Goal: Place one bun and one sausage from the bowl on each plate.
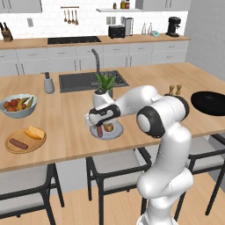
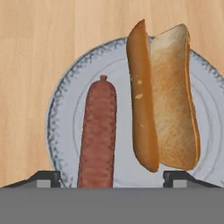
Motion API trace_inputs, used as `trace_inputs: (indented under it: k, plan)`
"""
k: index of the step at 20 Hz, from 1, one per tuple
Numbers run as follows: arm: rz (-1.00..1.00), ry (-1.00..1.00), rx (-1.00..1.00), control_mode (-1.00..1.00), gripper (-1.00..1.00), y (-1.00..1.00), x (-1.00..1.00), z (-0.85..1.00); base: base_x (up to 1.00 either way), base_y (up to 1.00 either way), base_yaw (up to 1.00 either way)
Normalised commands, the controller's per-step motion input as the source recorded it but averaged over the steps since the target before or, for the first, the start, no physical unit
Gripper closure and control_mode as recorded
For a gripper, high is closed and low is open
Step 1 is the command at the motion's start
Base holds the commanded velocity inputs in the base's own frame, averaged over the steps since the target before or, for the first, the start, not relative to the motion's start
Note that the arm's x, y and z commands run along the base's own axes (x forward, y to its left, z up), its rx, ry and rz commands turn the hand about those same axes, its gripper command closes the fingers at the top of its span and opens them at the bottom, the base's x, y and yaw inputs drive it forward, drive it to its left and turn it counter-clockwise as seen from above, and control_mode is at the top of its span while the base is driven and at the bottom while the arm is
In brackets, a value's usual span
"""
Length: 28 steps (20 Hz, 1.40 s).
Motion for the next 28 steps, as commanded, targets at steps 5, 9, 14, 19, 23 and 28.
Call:
trace_inputs:
  k: [5,9,14,19,23,28]
  plan:
    - [0.00,-0.39,0.00,-1.00,-1.00,-0.23,-0.74,0.89,0.00,0.00,0.00]
    - [0.00,-0.49,0.00,-1.00,-1.00,-0.23,-1.00,1.00,0.00,0.00,0.00]
    - [0.01,-0.42,0.09,-1.00,-1.00,-0.65,-1.00,1.00,0.00,0.00,0.00]
    - [-0.01,-0.30,0.32,-1.00,-1.00,-1.00,-1.00,0.75,0.00,0.00,0.00]
    - [-0.11,-0.03,0.02,-1.00,-1.00,-0.19,-0.27,-0.02,0.00,0.00,0.00]
    - [0.00,-0.13,0.00,-1.00,-1.00,0.00,-0.18,0.02,0.00,0.00,0.00]
